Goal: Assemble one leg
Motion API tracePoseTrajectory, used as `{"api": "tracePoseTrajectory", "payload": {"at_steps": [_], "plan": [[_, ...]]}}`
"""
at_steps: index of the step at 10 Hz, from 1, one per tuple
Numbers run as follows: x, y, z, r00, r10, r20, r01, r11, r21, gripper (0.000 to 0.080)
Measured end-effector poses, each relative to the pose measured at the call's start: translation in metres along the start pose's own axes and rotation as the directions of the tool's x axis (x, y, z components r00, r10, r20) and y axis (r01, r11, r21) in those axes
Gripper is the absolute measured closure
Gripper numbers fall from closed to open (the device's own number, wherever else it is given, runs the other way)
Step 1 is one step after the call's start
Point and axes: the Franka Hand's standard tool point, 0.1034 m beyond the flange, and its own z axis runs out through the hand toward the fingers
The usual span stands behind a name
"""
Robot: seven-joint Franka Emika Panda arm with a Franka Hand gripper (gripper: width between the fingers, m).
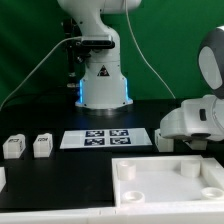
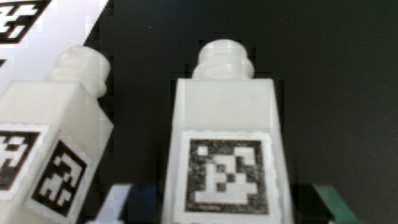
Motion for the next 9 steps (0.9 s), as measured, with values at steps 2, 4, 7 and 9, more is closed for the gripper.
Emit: {"api": "tracePoseTrajectory", "payload": {"at_steps": [2,4,7,9], "plan": [[0.000,0.000,0.000,1.000,0.000,0.000,0.000,1.000,0.000,0.0505],[0.000,0.000,0.000,1.000,0.000,0.000,0.000,1.000,0.000,0.0505],[-0.002,0.015,-0.056,0.992,0.020,-0.124,-0.014,0.999,0.050,0.0505],[-0.017,0.042,-0.115,0.958,0.051,-0.282,-0.022,0.994,0.107,0.0504]]}}
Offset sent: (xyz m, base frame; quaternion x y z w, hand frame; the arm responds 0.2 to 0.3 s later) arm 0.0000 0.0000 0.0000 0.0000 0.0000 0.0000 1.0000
